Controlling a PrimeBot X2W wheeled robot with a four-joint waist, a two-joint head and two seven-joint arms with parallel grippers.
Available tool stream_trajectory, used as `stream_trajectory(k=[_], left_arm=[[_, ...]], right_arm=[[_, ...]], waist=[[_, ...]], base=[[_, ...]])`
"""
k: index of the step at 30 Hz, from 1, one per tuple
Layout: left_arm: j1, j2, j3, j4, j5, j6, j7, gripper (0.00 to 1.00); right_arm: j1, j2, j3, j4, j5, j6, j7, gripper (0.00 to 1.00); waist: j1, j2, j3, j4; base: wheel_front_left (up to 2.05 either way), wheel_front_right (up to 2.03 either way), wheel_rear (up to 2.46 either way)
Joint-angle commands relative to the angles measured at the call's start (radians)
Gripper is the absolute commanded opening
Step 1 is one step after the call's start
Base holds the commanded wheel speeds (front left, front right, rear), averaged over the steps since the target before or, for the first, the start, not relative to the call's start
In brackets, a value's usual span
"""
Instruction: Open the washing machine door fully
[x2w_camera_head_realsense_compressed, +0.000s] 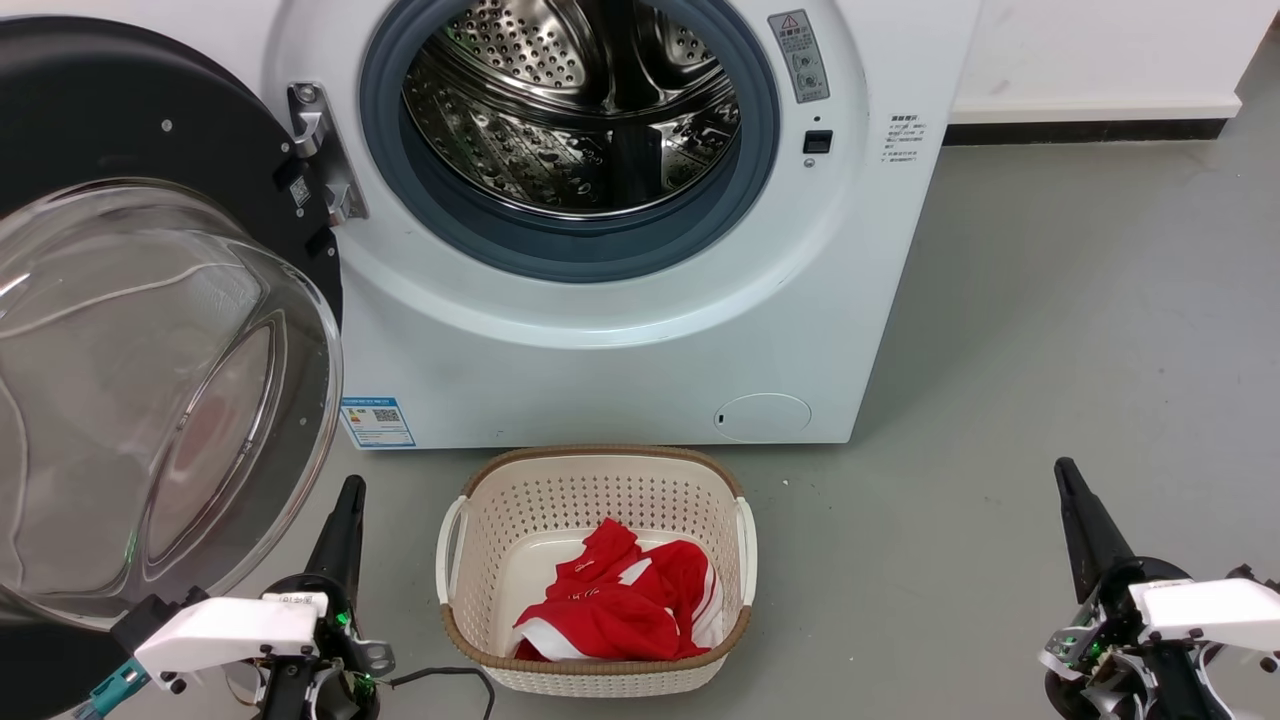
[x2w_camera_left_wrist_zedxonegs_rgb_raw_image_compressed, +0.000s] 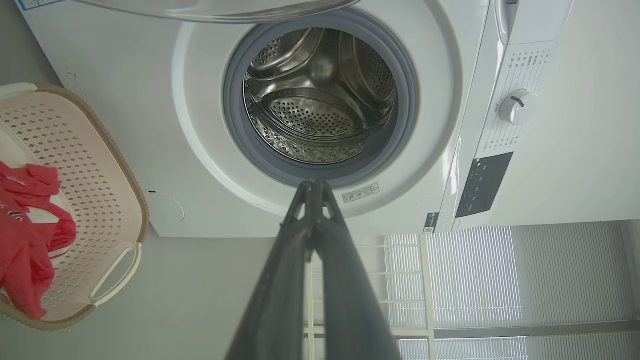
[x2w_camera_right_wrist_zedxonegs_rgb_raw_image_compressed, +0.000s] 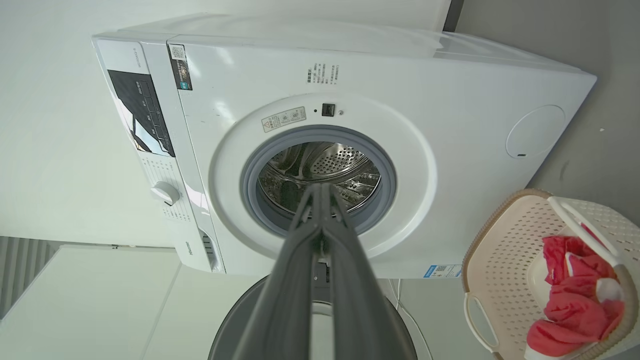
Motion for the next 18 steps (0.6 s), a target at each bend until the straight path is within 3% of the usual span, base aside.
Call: stream_trajectory(k=[1,18], left_arm=[[-0.009,-0.002,0.004,0.0,-0.014,-0.008,0.005,0.0],[-0.009,-0.01,0.019,0.002,-0.081,-0.017,0.024,0.0]], right_arm=[[-0.02,-0.002,-0.002,0.003,0.018,0.0,0.008,0.0],[-0.027,0.002,-0.011,0.012,0.087,0.0,0.025,0.0]], waist=[[0.0,0.0,0.0,0.0],[0.0,0.0,-0.002,-0.003]], base=[[0.0,0.0,0.0],[0.0,0.0,0.0]])
